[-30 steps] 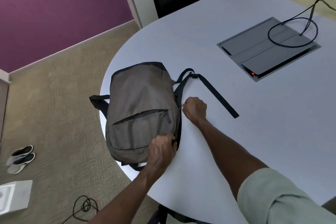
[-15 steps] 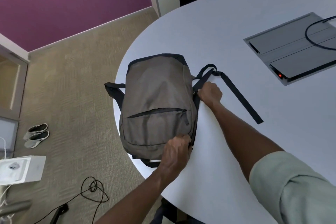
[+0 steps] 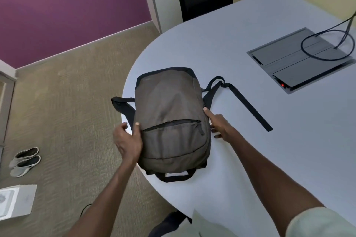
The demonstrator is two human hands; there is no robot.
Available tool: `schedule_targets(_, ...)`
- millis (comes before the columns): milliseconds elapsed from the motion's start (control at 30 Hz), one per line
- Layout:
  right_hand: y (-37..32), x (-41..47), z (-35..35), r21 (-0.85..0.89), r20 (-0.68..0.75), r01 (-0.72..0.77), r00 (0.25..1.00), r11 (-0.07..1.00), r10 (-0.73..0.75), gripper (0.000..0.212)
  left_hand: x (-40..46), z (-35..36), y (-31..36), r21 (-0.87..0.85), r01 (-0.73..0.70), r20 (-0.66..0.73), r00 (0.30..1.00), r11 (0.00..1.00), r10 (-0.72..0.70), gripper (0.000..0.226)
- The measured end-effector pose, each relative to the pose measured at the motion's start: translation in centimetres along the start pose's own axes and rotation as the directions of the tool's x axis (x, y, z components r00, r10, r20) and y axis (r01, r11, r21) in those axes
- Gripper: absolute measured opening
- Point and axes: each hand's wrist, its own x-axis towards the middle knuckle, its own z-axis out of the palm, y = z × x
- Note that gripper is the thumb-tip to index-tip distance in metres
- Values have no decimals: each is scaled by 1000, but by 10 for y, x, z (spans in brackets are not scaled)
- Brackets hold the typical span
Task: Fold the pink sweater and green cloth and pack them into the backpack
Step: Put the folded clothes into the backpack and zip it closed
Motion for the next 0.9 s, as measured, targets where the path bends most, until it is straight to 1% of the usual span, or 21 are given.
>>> schedule_targets(33, -1, -1, 0, 1, 4, -1, 1000, 1000, 1, 112, 15, 0, -4, 37, 128, 16, 992, 991, -129, 58)
schedule_targets(100, -4, -2, 0, -6, 8, -8, 1000, 1000, 8, 117, 40, 2, -12, 66, 343, 113, 930, 937, -348, 81)
schedule_targets(133, -6, -2, 0, -8, 7, -12, 1000, 1000, 12, 121, 49, 3, -16, 43, 410, 192, 891, 911, -411, 91)
schedule_targets(167, -8, -2, 0, -7, 8, -18, 1000, 1000, 18, 127, 56, 4, -19, 8, 453, 276, 856, 891, -438, 98)
schedule_targets(233, -12, 1, 3, -3, 9, -28, 1000, 1000, 28, 139, 64, 5, -23, -49, 495, 421, 798, 868, -431, 107)
schedule_targets(267, -13, 2, 3, 4, 10, -27, 1000, 1000, 27, 142, 64, 7, -22, -68, 509, 469, 776, 858, -423, 107)
schedule_targets(333, -18, 6, 9, 20, 8, -17, 1000, 1000, 17, 140, 67, 11, -22, -97, 542, 523, 742, 835, -421, 101)
schedule_targets(400, -22, 11, 14, 21, 1, -11, 1000, 1000, 11, 132, 71, 15, -21, -110, 564, 547, 722, 818, -424, 101)
schedule_targets(467, -28, 15, 18, 31, 1, -5, 1000, 999, 5, 120, 80, 19, -24, -133, 569, 558, 720, 812, -413, 114)
schedule_targets(533, -34, 20, 22, 69, 14, 13, 1000, 998, -14, 117, 90, 21, -25, -139, 561, 575, 717, 816, -395, 121)
schedule_targets(600, -40, 26, 26, 110, 26, 18, 999, 994, -21, 120, 100, 23, -25, -138, 558, 600, 704, 818, -379, 115)
schedule_targets(700, -46, 31, 29, 143, 33, 13, 999, 990, -18, 118, 111, 27, -25, -162, 556, 652, 680, 815, -334, 107)
schedule_targets(800, -52, 30, 31, 153, 59, 16, 998, 988, -26, 114, 117, 33, -24, -224, 553, 707, 659, 802, -257, 97)
schedule_targets(833, -53, 31, 31, 155, 75, 17, 997, 988, -29, 113, 119, 36, -22, -254, 555, 726, 651, 792, -223, 96)
schedule_targets(900, -54, 31, 31, 153, 87, 13, 996, 988, -26, 113, 122, 41, -21, -282, 568, 751, 632, 773, -190, 102)
